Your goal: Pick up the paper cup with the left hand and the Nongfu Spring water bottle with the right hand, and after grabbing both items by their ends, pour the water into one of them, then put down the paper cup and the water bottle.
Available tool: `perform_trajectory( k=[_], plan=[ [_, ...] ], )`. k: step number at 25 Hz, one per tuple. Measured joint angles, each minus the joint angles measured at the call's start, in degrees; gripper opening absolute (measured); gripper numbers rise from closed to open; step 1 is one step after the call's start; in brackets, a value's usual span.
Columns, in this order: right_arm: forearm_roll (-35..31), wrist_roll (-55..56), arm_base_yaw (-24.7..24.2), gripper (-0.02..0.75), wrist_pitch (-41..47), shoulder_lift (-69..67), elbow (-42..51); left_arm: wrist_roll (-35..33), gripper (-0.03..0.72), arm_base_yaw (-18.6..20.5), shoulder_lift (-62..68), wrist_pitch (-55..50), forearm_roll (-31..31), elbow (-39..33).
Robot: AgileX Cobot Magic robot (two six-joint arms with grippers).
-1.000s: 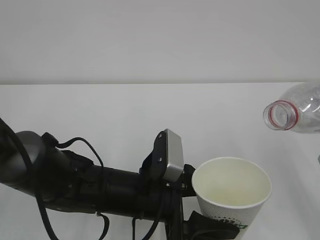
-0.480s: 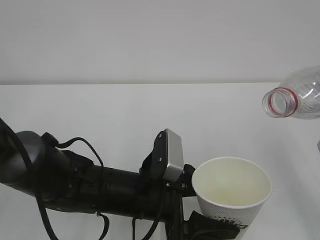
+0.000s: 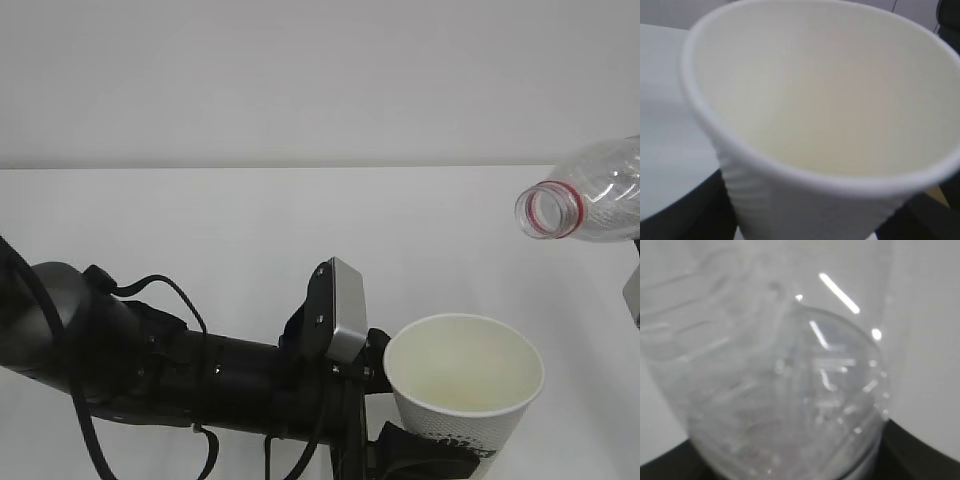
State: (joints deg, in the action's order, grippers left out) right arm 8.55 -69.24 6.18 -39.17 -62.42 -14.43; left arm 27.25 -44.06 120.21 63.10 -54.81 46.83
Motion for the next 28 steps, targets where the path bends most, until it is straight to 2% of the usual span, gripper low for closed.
perform_trajectory(
  k=[28],
  plan=[
    [0.0,-4.97,0.0,0.449,-2.56,0.0,0.0,0.0,0.54,0.0,0.0,0.0,1.96,0.0]
  ],
)
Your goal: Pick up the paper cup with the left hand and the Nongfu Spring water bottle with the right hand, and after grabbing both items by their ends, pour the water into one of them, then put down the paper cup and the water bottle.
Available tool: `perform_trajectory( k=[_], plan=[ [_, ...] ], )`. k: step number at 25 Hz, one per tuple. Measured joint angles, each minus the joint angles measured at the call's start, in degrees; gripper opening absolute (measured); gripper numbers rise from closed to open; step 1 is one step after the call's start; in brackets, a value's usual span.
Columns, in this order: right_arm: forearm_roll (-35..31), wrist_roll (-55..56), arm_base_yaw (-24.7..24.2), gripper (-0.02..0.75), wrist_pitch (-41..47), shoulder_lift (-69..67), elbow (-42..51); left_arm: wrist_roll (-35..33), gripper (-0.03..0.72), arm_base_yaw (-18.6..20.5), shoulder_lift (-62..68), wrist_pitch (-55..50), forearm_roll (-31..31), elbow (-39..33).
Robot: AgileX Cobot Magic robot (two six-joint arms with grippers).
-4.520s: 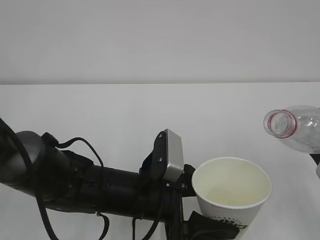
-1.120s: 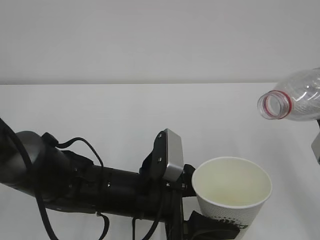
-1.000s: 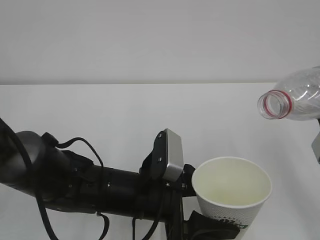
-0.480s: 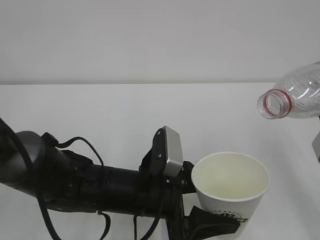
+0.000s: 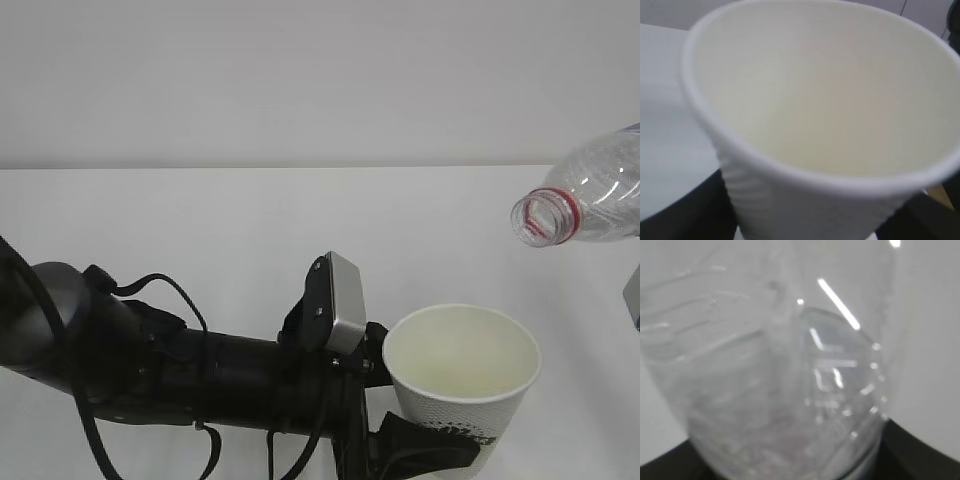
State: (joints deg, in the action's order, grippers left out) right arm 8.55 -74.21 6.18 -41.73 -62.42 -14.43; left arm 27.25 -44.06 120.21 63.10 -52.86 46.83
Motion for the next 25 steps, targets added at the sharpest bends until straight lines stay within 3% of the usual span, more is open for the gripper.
perform_trajectory(
  k=[25],
  plan=[
    [0.0,-0.23,0.0,0.449,0.0,0.0,0.0,0.0,0.54,0.0,0.0,0.04,-0.46,0.0]
  ],
)
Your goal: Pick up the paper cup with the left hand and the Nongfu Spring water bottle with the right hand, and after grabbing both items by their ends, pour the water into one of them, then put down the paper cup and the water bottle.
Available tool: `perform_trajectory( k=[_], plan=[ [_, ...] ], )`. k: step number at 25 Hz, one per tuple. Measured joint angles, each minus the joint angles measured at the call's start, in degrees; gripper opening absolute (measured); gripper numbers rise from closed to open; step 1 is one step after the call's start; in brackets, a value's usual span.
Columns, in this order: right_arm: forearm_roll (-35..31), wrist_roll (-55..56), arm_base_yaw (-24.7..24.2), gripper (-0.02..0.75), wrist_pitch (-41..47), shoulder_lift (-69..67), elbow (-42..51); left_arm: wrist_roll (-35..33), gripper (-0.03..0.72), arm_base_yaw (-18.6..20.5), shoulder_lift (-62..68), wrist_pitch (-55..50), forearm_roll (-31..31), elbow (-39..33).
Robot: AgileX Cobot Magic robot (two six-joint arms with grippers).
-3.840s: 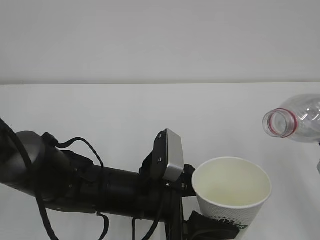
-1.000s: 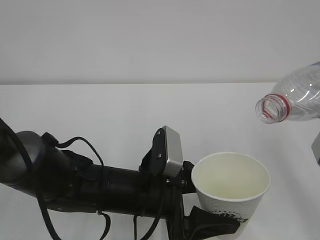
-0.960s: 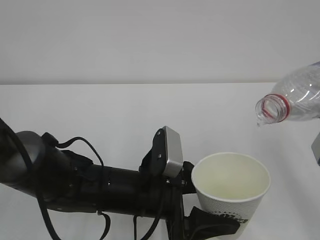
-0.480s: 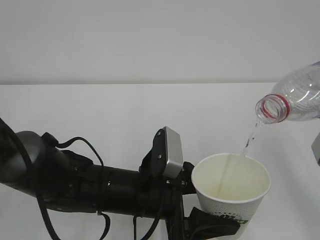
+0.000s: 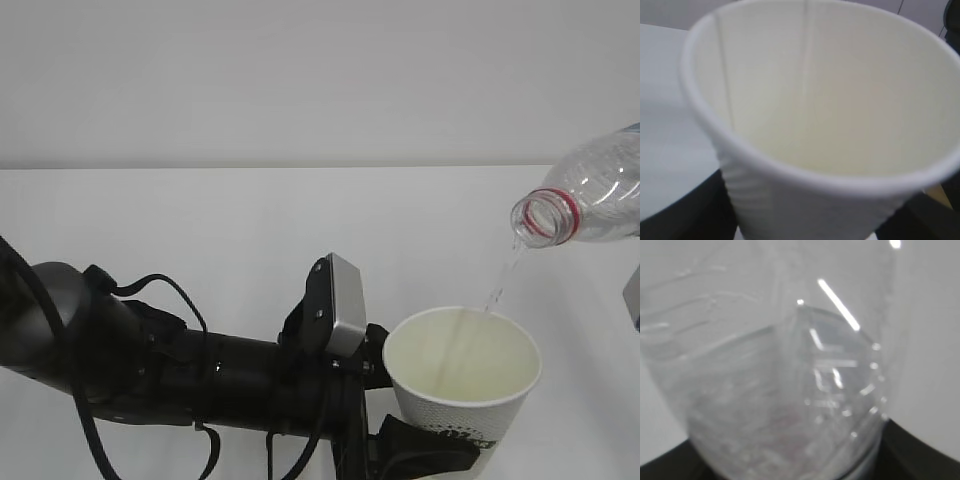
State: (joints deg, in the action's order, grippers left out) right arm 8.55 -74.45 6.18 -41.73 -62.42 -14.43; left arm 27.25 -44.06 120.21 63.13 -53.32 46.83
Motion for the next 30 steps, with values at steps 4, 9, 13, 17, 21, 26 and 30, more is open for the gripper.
perform_trajectory(
  k=[4,9,13,17,21,26,30],
  plan=[
    [0.0,-0.19,0.0,0.449,-0.13,0.0,0.0,0.0,0.54,0.0,0.0,0.0,-0.35,0.0],
    [0.0,-0.32,0.0,0.449,-0.36,0.0,0.0,0.0,0.54,0.0,0.0,0.0,-0.48,0.0],
    [0.0,-0.32,0.0,0.449,-0.59,0.0,0.0,0.0,0.54,0.0,0.0,0.0,-0.61,0.0],
    [0.0,-0.45,0.0,0.449,-0.71,0.0,0.0,0.0,0.54,0.0,0.0,0.0,-0.75,0.0],
    [0.0,-0.59,0.0,0.449,-0.71,0.0,0.0,0.0,0.54,0.0,0.0,0.0,-0.79,0.0],
    [0.0,-0.58,0.0,0.449,-0.71,0.0,0.0,0.0,0.54,0.0,0.0,0.0,-0.88,0.0],
    [0.0,-0.58,0.0,0.449,-0.81,0.0,0.0,0.0,0.54,0.0,0.0,0.0,-0.88,0.0]
  ],
)
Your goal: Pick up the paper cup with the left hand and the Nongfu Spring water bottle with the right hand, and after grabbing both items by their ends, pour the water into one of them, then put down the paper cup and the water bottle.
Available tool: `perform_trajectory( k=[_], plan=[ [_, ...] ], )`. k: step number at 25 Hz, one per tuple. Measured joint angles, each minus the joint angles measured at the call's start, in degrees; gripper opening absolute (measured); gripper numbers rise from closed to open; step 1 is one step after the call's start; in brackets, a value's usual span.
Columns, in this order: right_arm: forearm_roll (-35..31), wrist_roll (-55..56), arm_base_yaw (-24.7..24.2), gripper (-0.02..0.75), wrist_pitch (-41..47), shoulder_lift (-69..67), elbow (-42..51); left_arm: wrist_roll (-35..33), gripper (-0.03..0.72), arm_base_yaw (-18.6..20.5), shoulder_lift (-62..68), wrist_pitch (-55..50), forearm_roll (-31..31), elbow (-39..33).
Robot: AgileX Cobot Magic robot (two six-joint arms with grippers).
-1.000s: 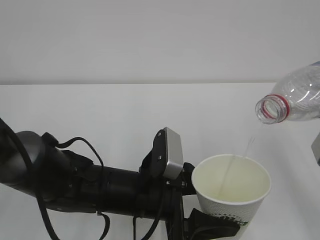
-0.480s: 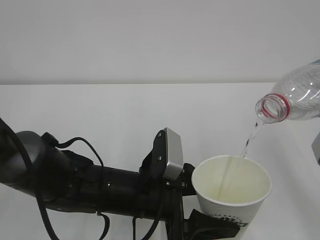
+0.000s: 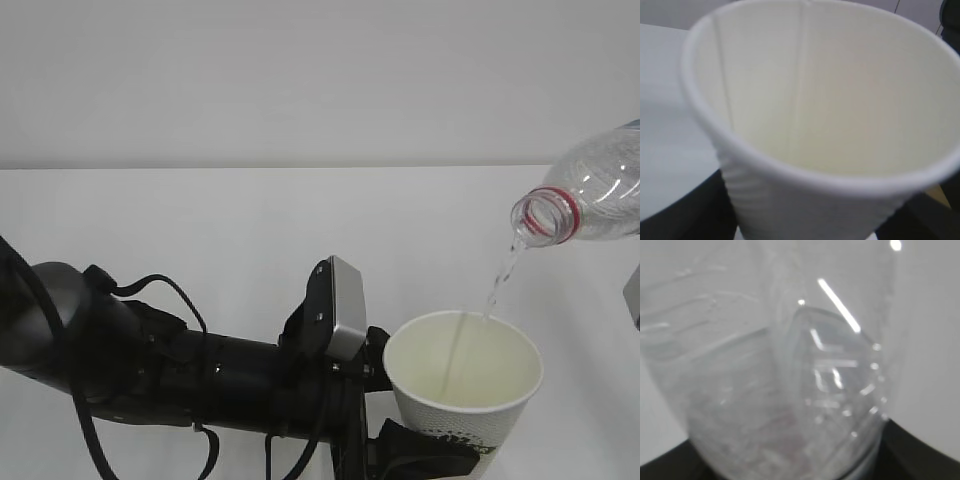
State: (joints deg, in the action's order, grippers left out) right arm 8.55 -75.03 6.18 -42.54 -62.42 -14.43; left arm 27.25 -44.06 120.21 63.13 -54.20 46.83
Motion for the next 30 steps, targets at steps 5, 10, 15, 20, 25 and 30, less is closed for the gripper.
perform_trajectory(
  k=[5,10,15,20,25,30],
  plan=[
    [0.0,-0.12,0.0,0.449,0.0,0.0,0.0,0.0,0.54,0.0,0.0,0.0,-0.14,0.0],
    [0.0,-0.12,0.0,0.449,0.0,0.0,0.0,0.0,0.54,0.0,0.0,0.0,-0.14,0.0],
    [0.0,-0.12,0.0,0.449,0.0,0.0,0.0,0.0,0.54,0.0,0.0,0.0,-0.14,0.0],
    [0.0,-0.2,0.0,0.449,0.0,0.0,0.0,0.0,0.54,0.0,0.0,0.0,-0.14,0.0],
    [0.0,-0.2,0.0,0.449,0.0,0.0,0.0,0.0,0.54,0.0,0.0,0.0,-0.37,0.0],
    [0.0,-0.25,0.0,0.449,0.0,0.0,0.0,0.0,0.54,0.0,0.0,0.0,-0.4,0.0]
  ],
)
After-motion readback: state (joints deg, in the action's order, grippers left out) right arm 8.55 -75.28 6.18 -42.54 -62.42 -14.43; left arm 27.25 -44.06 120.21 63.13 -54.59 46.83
